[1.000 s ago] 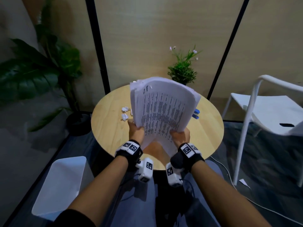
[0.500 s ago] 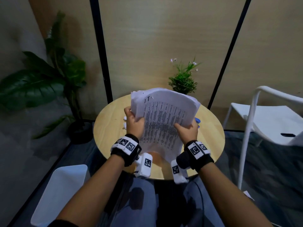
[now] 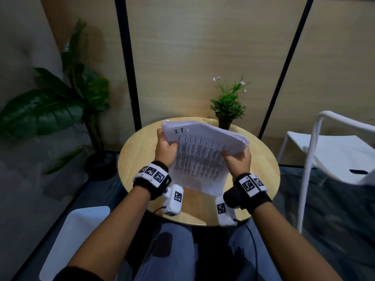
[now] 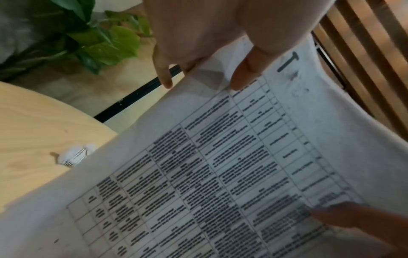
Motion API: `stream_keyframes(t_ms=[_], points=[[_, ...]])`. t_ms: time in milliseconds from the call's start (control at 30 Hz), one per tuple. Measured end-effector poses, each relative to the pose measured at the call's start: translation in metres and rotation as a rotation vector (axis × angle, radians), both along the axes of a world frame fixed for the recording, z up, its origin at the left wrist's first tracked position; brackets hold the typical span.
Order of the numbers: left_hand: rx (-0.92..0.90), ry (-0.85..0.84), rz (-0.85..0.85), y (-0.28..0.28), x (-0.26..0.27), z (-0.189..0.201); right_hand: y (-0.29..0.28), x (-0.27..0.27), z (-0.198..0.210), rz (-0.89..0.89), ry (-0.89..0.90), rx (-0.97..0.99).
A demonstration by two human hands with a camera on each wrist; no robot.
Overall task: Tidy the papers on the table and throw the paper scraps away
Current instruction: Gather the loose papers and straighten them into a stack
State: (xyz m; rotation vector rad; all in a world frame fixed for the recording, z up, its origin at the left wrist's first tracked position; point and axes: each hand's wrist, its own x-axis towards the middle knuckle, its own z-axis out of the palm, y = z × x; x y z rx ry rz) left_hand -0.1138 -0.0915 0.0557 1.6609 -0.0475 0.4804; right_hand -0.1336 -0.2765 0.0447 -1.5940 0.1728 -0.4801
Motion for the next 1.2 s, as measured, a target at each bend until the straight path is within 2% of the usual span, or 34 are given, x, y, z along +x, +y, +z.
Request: stream_keyframes(t_ms=[67, 200, 267, 333, 467, 667, 733, 900, 1033, 1200], points=[[0.019, -0.024, -0.019, -0.004, 0.002, 0.010, 0.003, 0.002, 0.013, -0.034, -0.042, 0.001], [0.001, -0.183, 0.002, -0.008, 0.000, 0.033, 0.001, 0.005, 0.039, -0.025, -0.207, -0.020], [-0.054, -0.193, 0.003, -0.006, -0.005, 0.024, -0.002, 0.002, 0.029, 0.004, -0.168, -0.024], [-0.082, -0.146, 0.021, -0.002, -0.010, -0.001, -0.003, -0.004, 0.000, 0.044, -0.062, -0.058], [0.016, -0.152, 0.146, 0.002, -0.010, -0.041, -0.006, -0.006, -0.040, 0.061, 0.065, -0.118], [0.047, -0.175, 0.124, 0.006, -0.003, -0.034, -0.005, -0.002, -0.027, 0.046, 0.079, -0.113], [0.020, -0.181, 0.103, 0.007, -0.003, -0.033, -0.007, 0.000, -0.027, 0.034, 0.087, -0.089], [0.087, -0.171, 0.070, 0.007, -0.007, -0.033, -0.010, 0.003, -0.031, 0.020, 0.087, -0.064], [0.071, -0.189, 0.091, 0.005, -0.008, -0.036, -0.009, 0.004, -0.030, 0.016, 0.089, -0.074], [0.148, -0.186, 0.123, 0.006, -0.005, -0.041, -0.009, 0.004, -0.029, 0.010, 0.092, -0.073]])
